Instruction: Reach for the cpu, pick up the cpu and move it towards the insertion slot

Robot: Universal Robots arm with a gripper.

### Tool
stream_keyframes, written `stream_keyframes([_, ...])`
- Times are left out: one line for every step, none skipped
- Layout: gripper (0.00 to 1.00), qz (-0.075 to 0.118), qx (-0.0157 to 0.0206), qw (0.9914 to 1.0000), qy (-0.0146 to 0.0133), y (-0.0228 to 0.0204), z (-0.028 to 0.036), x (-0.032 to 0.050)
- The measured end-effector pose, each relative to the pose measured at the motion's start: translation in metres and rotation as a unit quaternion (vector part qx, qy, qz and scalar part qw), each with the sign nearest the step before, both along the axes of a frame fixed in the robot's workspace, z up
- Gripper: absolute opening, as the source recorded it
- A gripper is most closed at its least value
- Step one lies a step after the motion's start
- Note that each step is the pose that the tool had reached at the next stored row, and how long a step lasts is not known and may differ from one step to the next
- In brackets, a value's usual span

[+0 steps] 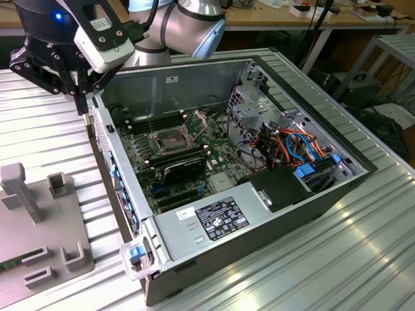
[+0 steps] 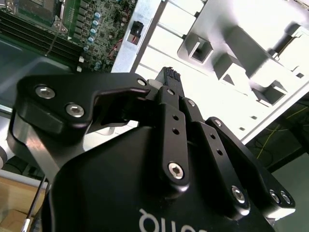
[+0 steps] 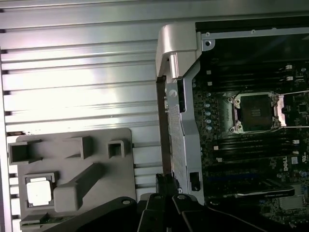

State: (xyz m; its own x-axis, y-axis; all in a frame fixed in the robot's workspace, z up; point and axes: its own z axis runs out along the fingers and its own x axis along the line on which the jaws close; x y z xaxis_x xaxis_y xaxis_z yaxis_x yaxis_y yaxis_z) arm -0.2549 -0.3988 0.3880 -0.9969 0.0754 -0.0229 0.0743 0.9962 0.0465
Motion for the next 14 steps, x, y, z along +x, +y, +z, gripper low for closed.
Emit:
stream_keyframes([0.11,0.0,0.0,1.0,0.0,0.0,0.0,-0.0011])
stream_keyframes([0.11,0.0,0.0,1.0,0.0,0.0,0.0,-0.0022])
stream_keyframes([0.11,0.0,0.0,1.0,0.0,0.0,0.0,-0.0029])
stream_keyframes([0.11,0.0,0.0,1.0,0.0,0.0,-0.0001,-0.0031])
stream_keyframes([0.11,0.0,0.0,1.0,0.0,0.0,-0.0001,-0.0033])
stream_keyframes([0.11,0.0,0.0,1.0,0.0,0.0,0.0,-0.0033])
stream_keyframes([0.11,0.0,0.0,1.0,0.0,0.0,-0.0001,-0.0035])
stream_keyframes([0.11,0.0,0.0,1.0,0.0,0.0,-0.0001,-0.0046])
stream_keyframes([0.11,0.0,0.0,1.0,0.0,0.0,0.0,-0.0063])
stream_keyframes([0.11,0.0,0.0,1.0,0.0,0.0,-0.0001,-0.0084])
stream_keyframes([0.11,0.0,0.0,1.0,0.0,0.0,-0.0001,-0.0097])
stream_keyframes([0.11,0.0,0.0,1.0,0.0,0.0,-0.0001,-0.0112])
stream_keyframes([0.11,0.0,0.0,1.0,0.0,0.0,-0.0001,-0.0126])
stream_keyframes([0.11,0.0,0.0,1.0,0.0,-0.0002,-0.0002,-0.0147])
